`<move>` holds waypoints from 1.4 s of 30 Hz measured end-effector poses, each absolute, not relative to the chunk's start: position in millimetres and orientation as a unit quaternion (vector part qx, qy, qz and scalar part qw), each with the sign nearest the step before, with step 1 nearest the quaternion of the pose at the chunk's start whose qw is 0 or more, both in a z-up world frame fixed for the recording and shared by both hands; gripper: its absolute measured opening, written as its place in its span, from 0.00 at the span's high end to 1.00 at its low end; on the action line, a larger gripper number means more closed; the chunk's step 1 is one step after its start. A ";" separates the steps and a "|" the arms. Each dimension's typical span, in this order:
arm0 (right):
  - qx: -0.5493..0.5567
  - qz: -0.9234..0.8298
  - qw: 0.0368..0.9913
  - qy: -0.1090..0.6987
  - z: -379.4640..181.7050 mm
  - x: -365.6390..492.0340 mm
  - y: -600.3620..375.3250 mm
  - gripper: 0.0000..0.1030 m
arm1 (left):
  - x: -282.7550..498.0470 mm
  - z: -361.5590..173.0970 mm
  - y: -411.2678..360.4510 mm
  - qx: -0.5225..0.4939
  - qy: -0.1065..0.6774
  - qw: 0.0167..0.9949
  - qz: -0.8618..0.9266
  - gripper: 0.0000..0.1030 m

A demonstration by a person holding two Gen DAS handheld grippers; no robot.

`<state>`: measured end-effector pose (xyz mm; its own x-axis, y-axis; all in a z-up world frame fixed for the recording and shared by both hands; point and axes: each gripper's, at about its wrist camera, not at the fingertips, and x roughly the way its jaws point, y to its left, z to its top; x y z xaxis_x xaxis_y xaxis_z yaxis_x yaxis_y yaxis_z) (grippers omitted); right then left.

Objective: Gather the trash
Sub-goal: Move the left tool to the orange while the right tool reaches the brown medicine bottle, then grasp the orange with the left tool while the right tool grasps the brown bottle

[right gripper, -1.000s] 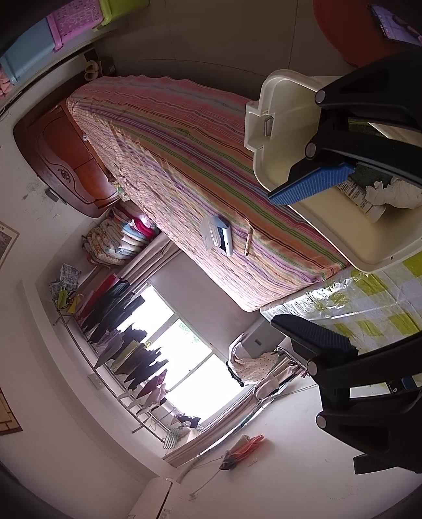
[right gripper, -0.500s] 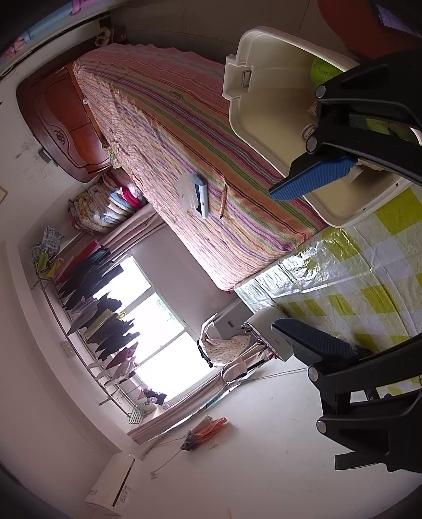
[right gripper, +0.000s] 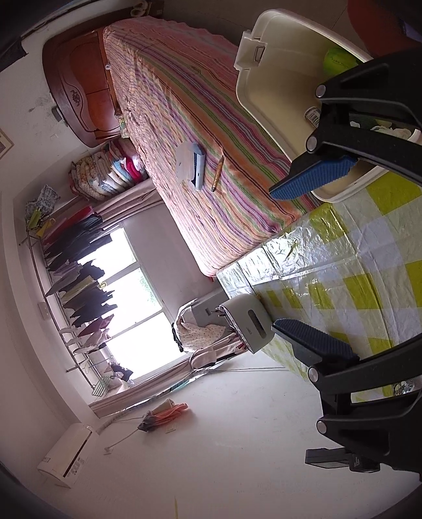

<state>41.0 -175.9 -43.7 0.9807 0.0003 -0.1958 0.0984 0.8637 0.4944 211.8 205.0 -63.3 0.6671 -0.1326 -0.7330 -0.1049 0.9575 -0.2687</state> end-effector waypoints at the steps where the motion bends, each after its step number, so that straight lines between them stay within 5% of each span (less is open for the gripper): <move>1: 0.258 -0.023 0.961 0.097 -44.0 42.5 -175.5 0.28 | 212.9 -64.4 208.8 -0.149 0.411 0.900 -0.004 0.13; 10: 0.241 -0.007 0.963 0.121 -49.2 55.3 -167.6 0.27 | 232.9 -74.2 237.8 -0.165 0.430 0.887 0.022 0.13; 19: 0.212 0.105 0.961 0.144 -44.1 81.7 -144.4 0.27 | 251.0 -82.5 252.8 -0.320 0.450 0.834 -0.015 0.13; 25: 0.131 0.320 0.921 0.181 -19.5 137.8 -98.0 0.27 | 256.1 -78.8 251.4 -0.329 0.446 0.832 -0.001 0.13; 42: -0.146 0.489 0.809 0.293 -36.8 254.7 65.2 0.34 | 267.2 -70.2 309.7 -0.372 0.415 0.827 0.076 0.13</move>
<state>254.7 65.2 -36.8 0.3503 0.7053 -0.6163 -0.8759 0.4797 0.0512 267.2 309.7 -70.2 0.6447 -0.1827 -0.7423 -0.4349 0.7110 -0.5526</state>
